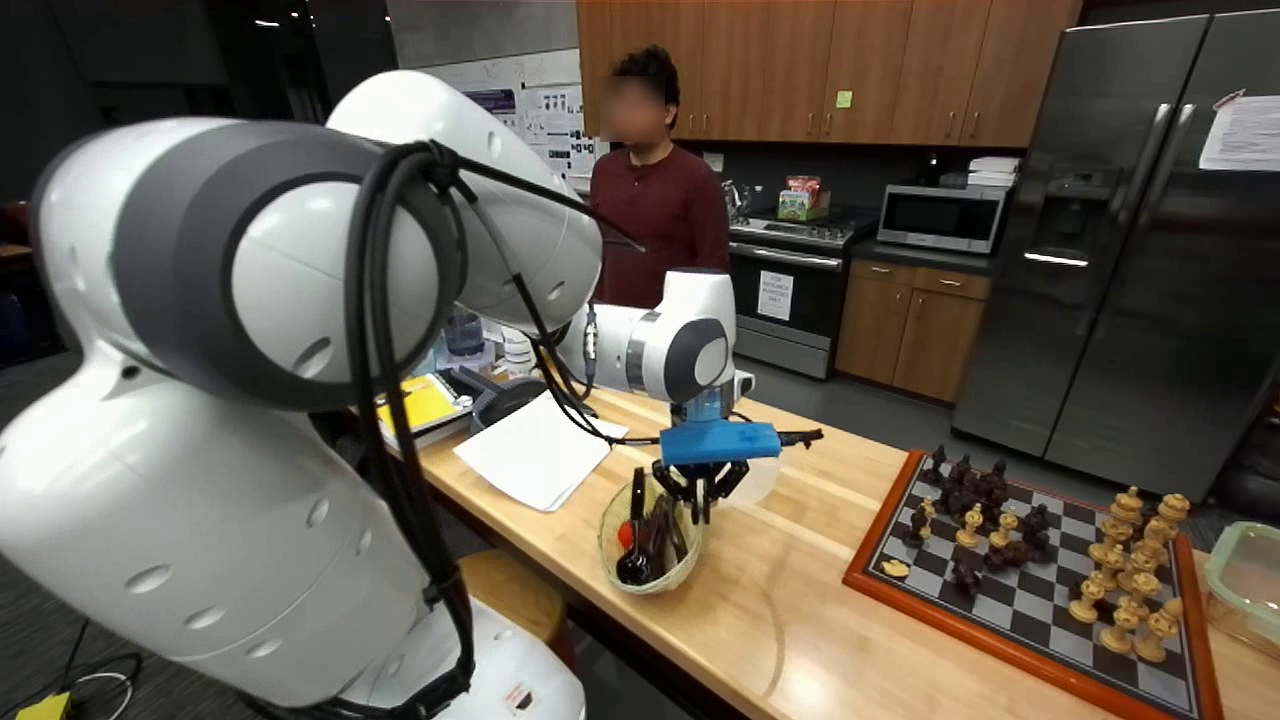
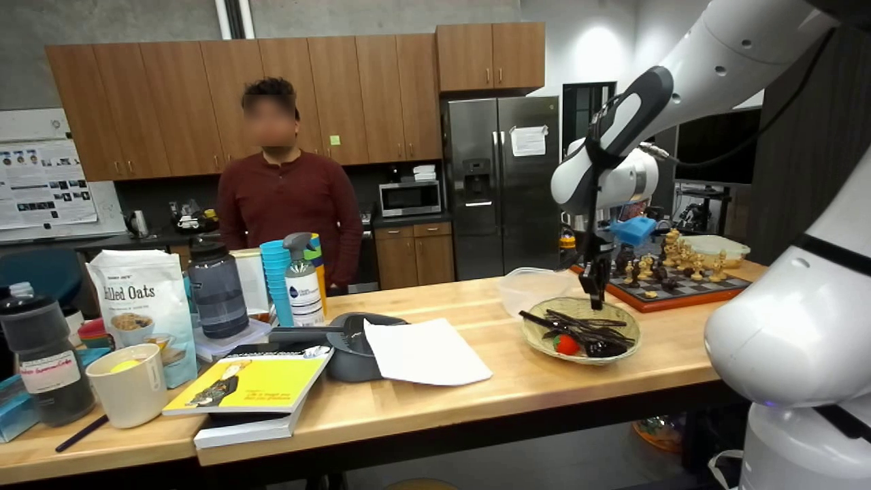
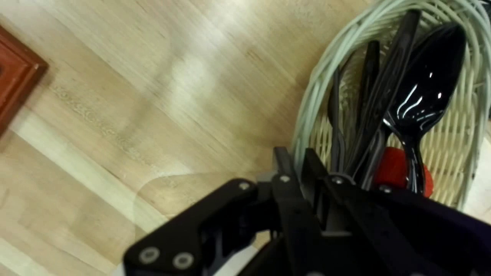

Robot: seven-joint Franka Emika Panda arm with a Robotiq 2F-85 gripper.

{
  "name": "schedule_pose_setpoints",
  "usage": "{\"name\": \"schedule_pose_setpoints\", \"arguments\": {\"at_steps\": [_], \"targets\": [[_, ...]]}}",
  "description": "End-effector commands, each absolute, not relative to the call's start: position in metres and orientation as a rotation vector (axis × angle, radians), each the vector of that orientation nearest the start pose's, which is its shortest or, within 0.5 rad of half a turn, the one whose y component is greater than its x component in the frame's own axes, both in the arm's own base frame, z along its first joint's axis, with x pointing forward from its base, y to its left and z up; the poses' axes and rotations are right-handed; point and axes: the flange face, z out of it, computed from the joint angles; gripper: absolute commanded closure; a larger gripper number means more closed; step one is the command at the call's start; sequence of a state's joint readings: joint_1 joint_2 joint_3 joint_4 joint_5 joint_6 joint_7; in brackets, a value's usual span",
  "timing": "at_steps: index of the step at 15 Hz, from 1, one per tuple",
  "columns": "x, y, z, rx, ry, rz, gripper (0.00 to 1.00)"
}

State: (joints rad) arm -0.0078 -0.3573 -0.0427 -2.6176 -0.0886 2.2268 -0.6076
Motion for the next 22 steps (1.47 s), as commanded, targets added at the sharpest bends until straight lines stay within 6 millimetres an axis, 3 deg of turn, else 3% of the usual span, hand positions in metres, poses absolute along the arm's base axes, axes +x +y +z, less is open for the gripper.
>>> {"name": "schedule_pose_setpoints", "arguments": {"at_steps": [1,4,10,11,13,17,22], "targets": [[0.393,-0.012,0.396,-3.08,-0.954,0.127,0.97],[0.395,-0.006,0.404,-3.082,-0.959,0.162,0.97],[0.399,-0.008,0.397,-3.065,-0.959,0.155,0.97],[0.398,-0.009,0.395,-3.072,-0.938,0.15,0.63],[0.394,-0.006,0.389,-3.096,-0.9,0.111,0.58],[0.376,0.014,0.375,-3.125,-0.934,-0.009,0.33],[0.338,0.04,0.353,-3.138,-1.057,-0.17,0.01]]}}
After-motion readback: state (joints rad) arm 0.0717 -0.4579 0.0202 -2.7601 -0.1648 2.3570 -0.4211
